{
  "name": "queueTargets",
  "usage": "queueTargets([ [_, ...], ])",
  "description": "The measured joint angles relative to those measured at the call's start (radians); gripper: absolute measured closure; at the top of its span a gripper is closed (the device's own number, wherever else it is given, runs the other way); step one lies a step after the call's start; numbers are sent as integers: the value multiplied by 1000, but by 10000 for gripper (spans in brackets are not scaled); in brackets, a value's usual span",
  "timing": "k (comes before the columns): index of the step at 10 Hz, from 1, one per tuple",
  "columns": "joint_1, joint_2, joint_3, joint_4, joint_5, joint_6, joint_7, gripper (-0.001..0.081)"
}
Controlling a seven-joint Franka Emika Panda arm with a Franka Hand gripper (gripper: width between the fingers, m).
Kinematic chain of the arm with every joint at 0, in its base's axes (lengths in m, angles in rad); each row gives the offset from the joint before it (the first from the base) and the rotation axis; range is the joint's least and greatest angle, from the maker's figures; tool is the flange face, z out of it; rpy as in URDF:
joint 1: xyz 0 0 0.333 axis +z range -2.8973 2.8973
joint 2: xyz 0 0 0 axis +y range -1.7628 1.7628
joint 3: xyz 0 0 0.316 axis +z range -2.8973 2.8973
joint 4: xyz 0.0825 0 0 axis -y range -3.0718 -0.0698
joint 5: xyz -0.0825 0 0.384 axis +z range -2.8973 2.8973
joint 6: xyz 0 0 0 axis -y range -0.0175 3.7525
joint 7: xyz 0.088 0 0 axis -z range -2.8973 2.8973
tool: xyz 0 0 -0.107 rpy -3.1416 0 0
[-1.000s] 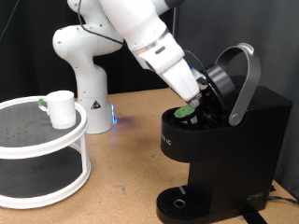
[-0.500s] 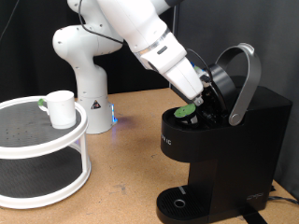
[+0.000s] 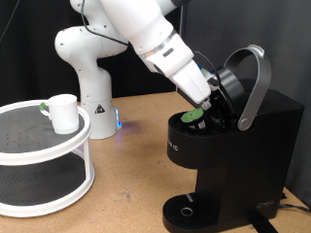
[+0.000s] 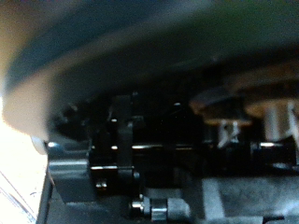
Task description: Make a cup of coffee with the keurig machine
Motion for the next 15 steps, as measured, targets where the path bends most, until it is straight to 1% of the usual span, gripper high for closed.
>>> queueTargets([
  [2, -2, 2, -1, -3, -3, 12, 2, 3],
  [8, -7, 43, -1, -5, -4, 40, 1, 3],
  [10, -7, 36, -11, 0, 82, 58, -52, 3],
  [11, -10, 23, -26, 3, 123, 58, -80, 3],
  [13, -26, -18, -51, -1, 133, 36, -89, 3],
  [15, -27, -14, -52, -1, 129, 32, -92, 3],
])
